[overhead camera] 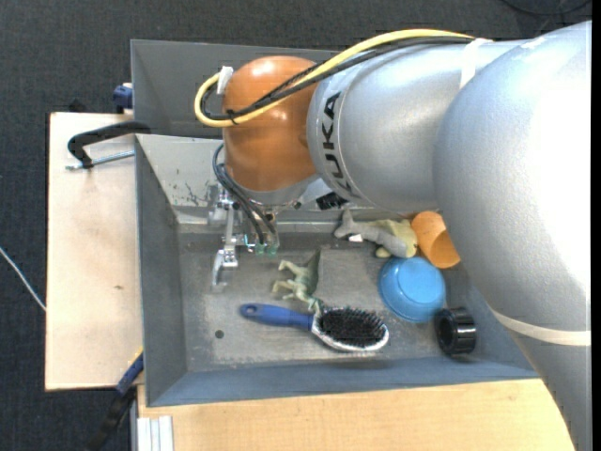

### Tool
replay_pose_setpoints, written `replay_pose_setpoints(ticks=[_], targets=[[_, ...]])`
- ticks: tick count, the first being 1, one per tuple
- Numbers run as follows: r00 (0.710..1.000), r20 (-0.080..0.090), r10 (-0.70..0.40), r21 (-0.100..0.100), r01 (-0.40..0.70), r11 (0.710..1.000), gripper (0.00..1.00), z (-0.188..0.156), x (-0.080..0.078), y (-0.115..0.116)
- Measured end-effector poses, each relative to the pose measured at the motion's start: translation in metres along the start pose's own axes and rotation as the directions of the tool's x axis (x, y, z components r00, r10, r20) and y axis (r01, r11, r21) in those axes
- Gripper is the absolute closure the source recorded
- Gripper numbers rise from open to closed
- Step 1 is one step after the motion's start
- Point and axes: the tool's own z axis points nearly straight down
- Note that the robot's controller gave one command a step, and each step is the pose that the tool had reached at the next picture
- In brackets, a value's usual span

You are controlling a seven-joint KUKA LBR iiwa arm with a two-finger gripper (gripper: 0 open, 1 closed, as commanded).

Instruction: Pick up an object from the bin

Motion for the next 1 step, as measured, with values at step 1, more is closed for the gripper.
replay_pose_setpoints(ticks=[1], targets=[[0.999, 0.015, 0.046, -0.004, -0.045, 0.999, 0.00, 0.0629, -0.0026, -0.0400]])
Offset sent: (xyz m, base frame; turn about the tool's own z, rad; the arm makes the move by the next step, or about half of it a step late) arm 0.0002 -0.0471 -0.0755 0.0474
